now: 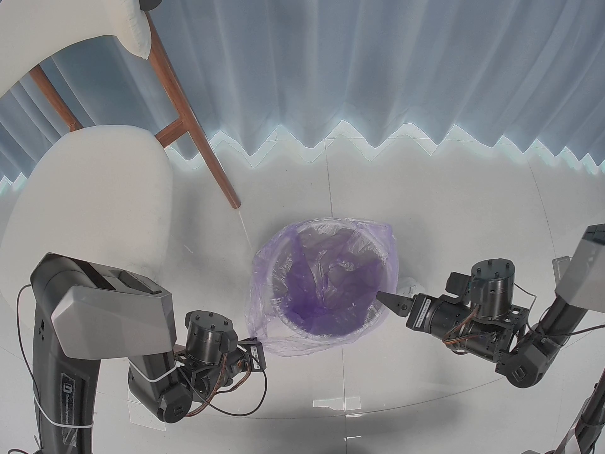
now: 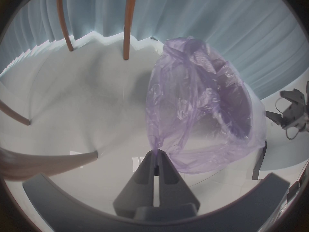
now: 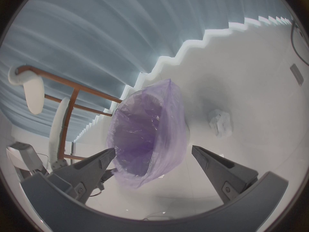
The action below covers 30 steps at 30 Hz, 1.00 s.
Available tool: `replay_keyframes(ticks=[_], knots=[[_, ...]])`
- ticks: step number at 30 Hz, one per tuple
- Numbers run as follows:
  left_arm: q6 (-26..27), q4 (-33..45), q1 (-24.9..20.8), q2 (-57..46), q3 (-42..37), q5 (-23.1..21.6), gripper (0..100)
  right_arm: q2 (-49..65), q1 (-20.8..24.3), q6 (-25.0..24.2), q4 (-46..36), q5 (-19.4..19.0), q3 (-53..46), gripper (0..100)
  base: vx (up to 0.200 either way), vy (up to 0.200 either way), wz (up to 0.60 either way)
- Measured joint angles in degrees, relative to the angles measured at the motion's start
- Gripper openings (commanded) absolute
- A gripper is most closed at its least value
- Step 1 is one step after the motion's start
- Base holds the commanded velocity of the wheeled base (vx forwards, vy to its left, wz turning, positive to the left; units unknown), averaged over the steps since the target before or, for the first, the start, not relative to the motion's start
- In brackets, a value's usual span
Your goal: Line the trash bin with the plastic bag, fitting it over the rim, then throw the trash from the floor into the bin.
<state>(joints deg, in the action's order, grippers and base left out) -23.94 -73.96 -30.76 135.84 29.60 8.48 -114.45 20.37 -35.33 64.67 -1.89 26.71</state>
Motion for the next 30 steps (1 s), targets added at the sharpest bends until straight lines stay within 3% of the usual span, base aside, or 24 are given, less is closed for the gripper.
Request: replay_keyframes(ticks=[6, 7, 24, 30], knots=[[2.82, -3.45, -0.52, -0.09, -1.27, -0.04, 0, -5.95, -0.04, 3.91, 2.82, 0.67, 3.11, 100, 0.000, 0.000, 0.00], [2.90, -3.55, -0.57, -0.09, -1.35, -0.04, 0, -6.62, -0.09, 4.07, 2.85, 0.69, 3.57, 0, 0.000, 0.000, 0.00], [4.10, -3.79, -1.05, 0.07, -2.47, -0.22, 0, -12.37, -3.06, 5.30, 4.41, 2.90, 4.55, 0, 0.000, 0.000, 0.00], [7.06, -3.83, -0.50, 0.68, -2.43, -0.91, 0, -15.71, -4.61, 5.45, 13.31, 3.17, 2.83, 0, 0.000, 0.000, 0.00]])
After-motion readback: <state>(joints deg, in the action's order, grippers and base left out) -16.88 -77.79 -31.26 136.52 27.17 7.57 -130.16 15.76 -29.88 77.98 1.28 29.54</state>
